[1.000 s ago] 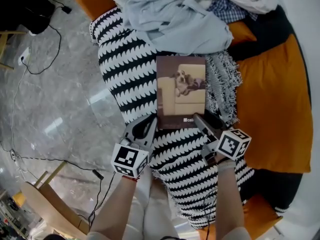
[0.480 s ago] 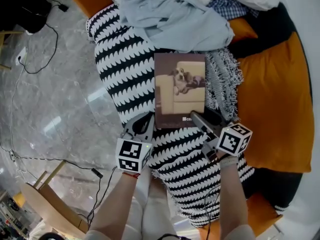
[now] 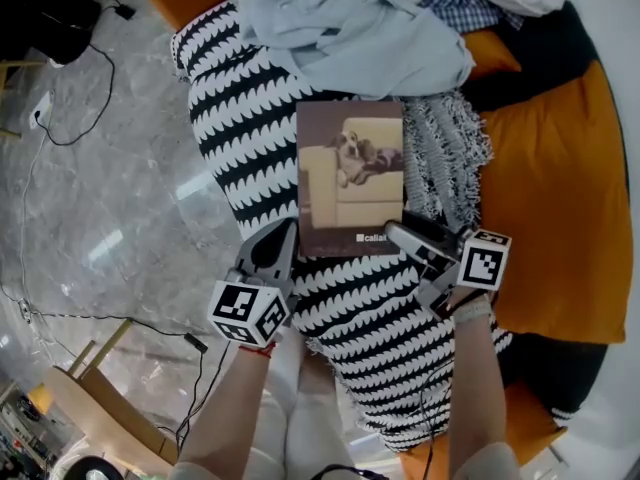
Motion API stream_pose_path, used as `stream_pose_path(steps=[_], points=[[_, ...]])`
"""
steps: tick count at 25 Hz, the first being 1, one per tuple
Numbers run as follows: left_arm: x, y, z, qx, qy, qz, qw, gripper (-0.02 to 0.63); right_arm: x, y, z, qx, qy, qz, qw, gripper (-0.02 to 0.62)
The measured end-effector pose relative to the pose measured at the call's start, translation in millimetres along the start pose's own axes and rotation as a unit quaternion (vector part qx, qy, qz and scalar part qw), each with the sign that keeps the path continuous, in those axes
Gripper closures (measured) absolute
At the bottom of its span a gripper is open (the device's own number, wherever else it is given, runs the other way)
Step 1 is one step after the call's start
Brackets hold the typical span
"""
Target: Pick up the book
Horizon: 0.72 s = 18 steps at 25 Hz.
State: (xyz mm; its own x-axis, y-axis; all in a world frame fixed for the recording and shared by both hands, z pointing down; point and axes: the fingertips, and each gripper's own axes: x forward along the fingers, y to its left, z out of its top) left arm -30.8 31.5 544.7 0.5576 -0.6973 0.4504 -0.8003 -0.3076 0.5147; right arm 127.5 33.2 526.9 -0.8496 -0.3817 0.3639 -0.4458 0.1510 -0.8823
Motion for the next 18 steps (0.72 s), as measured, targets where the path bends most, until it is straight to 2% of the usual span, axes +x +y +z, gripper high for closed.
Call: stream_pose_path(steps=[3,6,9,13,18], points=[[3,0,2,-0.016,-0.012,-0.003,0.9998,0.582,-4,-2,3,0.033,0.003,0.044,0.999,0.359],[6,-3,6,-0.034,-0.027,-0.021,0.9988,0.583,-5,-7,5,0.044,0.017,0.064,0.997,0.359],[1,-6,12,-0.04,-0.039,-0.042,0.9976,0.582,-1,-9,0,0.024,0.047,0.054,0.997,0.359],[-9,-15,15,0.002,-0.03,-0.068,0.9972,0.581,7,-9,-11,-0.034,0.096,0.008,0.995,0.359],[-8,-29,13,0.033,-0.016,-0.085,0.9957,0.581,6,-10,-12,-0.032,0.09,-0.004,0.995,0.359]])
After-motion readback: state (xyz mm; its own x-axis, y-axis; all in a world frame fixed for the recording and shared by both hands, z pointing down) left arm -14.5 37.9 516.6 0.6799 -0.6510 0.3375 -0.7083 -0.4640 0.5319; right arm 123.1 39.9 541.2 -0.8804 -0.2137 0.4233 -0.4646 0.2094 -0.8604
